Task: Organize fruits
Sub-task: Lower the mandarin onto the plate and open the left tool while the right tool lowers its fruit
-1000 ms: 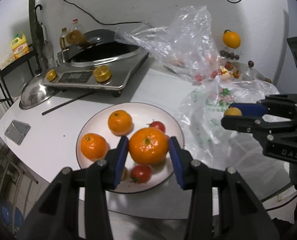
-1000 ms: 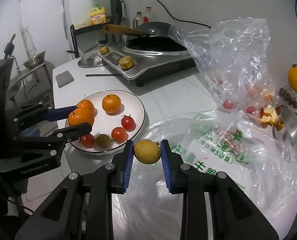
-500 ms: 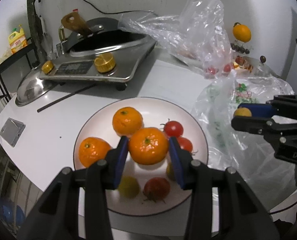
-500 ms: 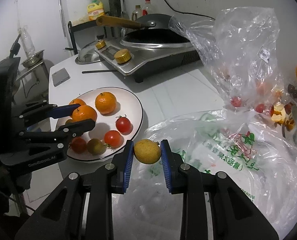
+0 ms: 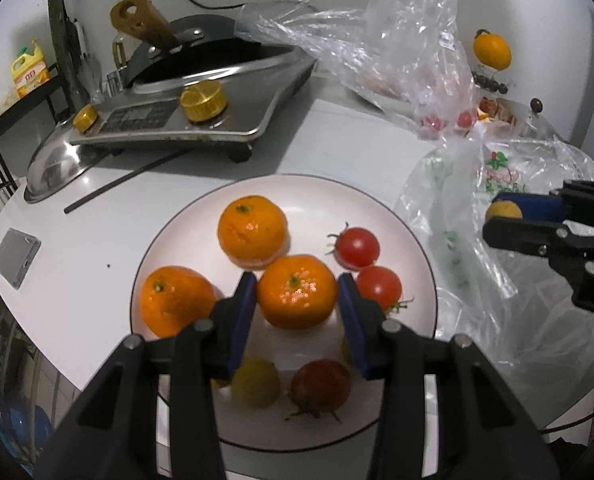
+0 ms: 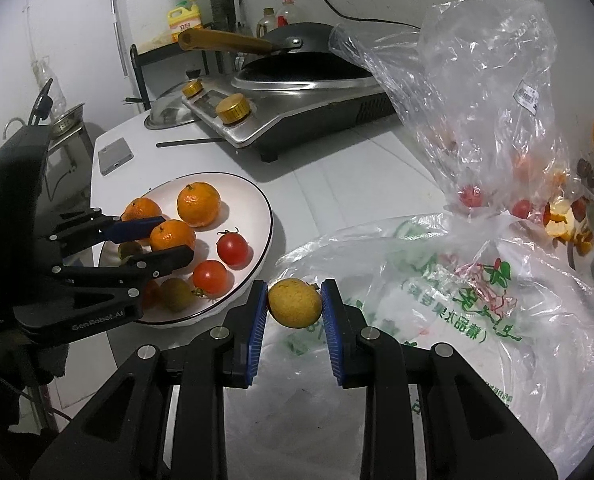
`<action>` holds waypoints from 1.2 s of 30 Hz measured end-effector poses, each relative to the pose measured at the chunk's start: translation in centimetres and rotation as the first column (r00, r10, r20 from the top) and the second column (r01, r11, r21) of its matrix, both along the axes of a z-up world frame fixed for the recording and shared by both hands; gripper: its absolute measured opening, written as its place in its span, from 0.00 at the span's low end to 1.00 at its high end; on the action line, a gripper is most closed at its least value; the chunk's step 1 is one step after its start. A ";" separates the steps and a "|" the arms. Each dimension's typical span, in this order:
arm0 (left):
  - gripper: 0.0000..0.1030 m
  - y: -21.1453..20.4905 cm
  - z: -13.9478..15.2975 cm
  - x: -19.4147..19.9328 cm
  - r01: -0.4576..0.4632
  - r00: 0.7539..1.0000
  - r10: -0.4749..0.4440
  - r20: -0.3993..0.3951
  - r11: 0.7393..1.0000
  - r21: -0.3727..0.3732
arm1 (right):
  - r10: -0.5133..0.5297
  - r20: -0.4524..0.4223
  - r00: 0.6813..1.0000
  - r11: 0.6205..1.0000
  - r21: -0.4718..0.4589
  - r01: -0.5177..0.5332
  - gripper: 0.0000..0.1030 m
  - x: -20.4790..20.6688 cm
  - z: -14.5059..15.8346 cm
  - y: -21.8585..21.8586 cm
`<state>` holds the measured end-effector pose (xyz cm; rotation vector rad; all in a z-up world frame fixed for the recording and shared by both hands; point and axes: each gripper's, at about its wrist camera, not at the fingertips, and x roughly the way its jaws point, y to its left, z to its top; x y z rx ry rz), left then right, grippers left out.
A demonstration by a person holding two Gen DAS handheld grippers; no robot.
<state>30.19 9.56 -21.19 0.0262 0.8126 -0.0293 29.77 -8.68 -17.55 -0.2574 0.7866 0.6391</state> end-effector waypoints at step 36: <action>0.52 4.7 3.9 -3.2 -0.082 0.986 0.090 0.141 0.994 -0.066 | 0.083 0.039 0.996 0.996 -0.043 -0.081 0.29 0.2 1.5 5.2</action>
